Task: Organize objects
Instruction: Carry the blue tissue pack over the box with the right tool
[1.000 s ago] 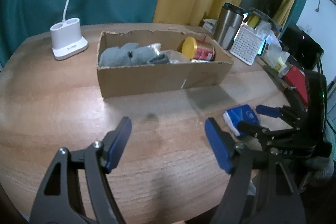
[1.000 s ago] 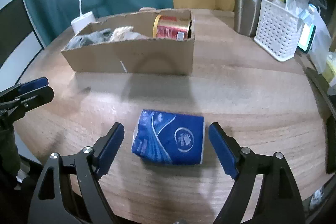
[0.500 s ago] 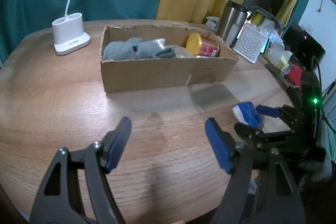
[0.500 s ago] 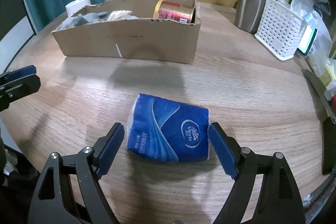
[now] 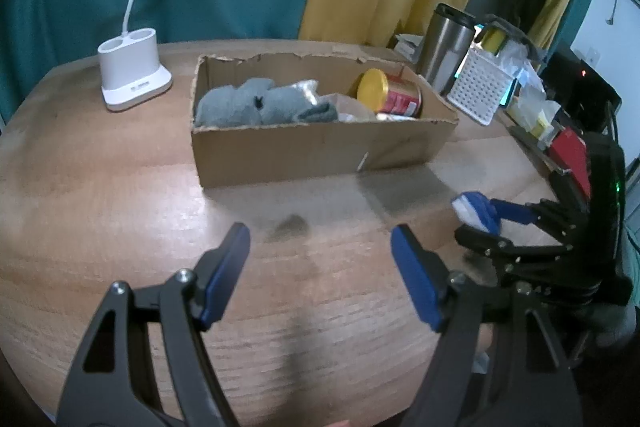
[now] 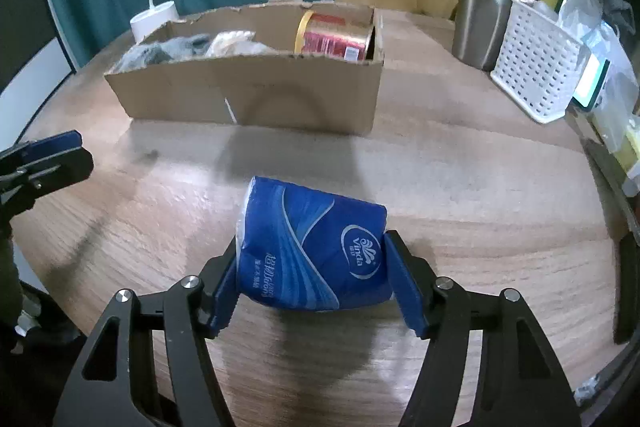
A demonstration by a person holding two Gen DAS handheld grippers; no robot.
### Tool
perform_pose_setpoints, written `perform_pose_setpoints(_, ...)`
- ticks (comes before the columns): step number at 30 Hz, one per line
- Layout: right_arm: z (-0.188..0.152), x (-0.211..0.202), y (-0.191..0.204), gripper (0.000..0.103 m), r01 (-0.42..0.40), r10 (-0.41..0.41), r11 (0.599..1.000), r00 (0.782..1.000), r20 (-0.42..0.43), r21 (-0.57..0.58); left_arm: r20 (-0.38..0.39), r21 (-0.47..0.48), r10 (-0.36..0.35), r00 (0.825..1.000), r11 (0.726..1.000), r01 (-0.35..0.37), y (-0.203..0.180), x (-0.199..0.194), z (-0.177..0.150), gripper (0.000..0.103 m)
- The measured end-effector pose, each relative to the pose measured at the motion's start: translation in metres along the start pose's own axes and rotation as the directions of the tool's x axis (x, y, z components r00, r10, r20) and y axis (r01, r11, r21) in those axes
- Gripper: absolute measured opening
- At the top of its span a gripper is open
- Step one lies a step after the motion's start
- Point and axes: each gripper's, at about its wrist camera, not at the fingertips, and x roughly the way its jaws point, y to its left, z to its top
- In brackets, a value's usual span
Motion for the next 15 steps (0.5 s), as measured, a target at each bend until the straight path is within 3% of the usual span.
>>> perform_pose_setpoints(15,0.037,-0.023,0.004,0.069,-0.018,0.019,1.0,0.998,0.067,-0.025,0.045,-0.018,0.01,0.999,1.0,-0.009,0.009,-0.008,0.019,0.075)
